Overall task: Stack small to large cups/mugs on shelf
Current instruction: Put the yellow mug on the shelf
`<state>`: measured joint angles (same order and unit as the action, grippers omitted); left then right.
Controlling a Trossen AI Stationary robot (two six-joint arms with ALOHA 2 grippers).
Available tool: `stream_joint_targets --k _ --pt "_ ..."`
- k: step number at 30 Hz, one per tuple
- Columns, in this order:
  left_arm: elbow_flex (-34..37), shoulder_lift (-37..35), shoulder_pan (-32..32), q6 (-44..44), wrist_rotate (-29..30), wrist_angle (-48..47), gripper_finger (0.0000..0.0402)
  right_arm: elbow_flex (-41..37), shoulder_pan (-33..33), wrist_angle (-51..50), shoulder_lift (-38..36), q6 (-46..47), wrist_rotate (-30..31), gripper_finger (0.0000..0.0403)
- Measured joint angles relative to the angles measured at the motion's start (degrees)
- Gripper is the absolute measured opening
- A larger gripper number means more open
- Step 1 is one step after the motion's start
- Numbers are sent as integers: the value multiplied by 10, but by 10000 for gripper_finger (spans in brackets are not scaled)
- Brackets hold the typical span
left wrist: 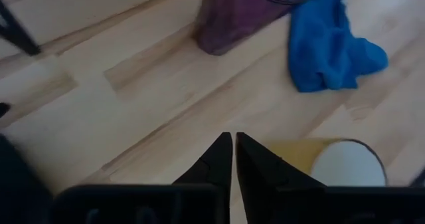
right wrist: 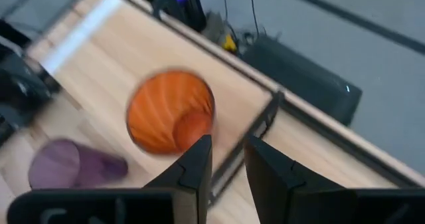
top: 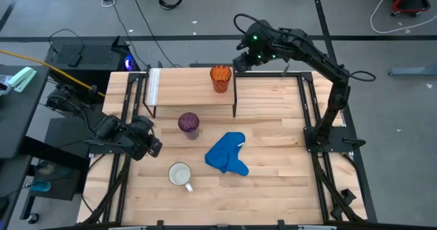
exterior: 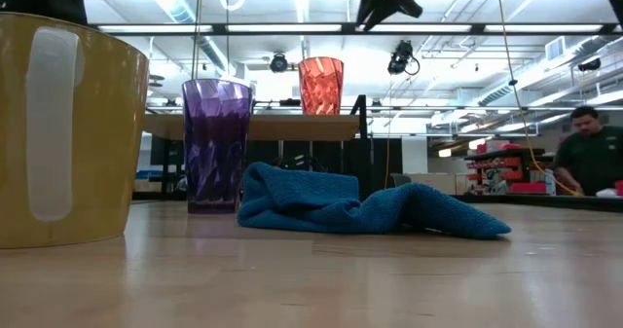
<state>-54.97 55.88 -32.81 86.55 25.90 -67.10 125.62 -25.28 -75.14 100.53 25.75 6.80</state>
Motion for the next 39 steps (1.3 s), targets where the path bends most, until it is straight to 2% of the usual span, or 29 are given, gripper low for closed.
stream_joint_targets --k 6,12,15,20,26,31,39 --pt "0 0 0 -46 -23 66 28 0 46 -148 0 -3 -3 96" --pt "0 0 -6 -53 -80 127 26 -30 150 -147 -30 24 -1 96" --pt "0 2 -18 -39 -109 131 24 -62 213 -149 -49 49 28 96" --pt "0 29 -38 12 -136 133 35 -149 307 -149 -95 138 73 96" --pt "0 90 -33 36 -138 133 70 -285 392 -149 -146 277 118 96" --pt "0 126 -20 44 -140 145 106 -382 430 -150 -173 350 117 96" --pt "0 150 -2 10 -146 214 159 -482 467 -147 -204 393 114 96"
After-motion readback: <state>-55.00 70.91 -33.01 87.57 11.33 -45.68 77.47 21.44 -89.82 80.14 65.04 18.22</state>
